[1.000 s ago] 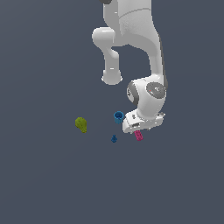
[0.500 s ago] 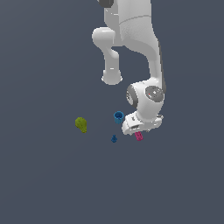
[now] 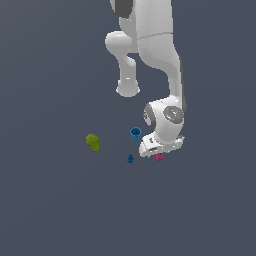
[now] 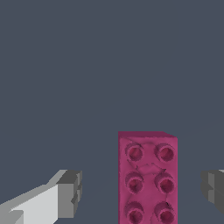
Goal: Pick up a designated object from a clutter of objects.
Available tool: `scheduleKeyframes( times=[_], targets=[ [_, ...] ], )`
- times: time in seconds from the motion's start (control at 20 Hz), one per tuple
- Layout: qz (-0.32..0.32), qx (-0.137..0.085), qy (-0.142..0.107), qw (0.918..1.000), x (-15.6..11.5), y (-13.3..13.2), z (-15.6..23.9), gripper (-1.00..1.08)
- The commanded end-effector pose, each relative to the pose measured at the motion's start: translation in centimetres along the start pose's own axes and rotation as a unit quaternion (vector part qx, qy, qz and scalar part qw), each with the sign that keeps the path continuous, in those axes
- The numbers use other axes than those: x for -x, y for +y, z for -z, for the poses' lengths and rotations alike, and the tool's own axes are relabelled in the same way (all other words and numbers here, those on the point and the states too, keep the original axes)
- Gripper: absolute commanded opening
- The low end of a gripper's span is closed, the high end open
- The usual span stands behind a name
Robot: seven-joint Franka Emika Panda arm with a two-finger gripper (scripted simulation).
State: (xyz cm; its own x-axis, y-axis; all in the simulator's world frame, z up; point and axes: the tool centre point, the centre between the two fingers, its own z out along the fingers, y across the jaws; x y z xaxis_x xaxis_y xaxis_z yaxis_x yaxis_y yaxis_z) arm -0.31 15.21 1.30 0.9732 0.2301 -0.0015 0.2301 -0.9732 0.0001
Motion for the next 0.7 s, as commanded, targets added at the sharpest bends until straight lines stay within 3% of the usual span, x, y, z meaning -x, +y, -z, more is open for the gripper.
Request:
scheduleKeyframes(
  times=[0.0,0.65],
  targets=[
    [0.0,0.0,0.001,1.0,-0.06,0.0,-0.12,-1.0],
    [0.0,0.0,0.001,1.0,0.03,0.07,0.11,-1.0]
  ],
)
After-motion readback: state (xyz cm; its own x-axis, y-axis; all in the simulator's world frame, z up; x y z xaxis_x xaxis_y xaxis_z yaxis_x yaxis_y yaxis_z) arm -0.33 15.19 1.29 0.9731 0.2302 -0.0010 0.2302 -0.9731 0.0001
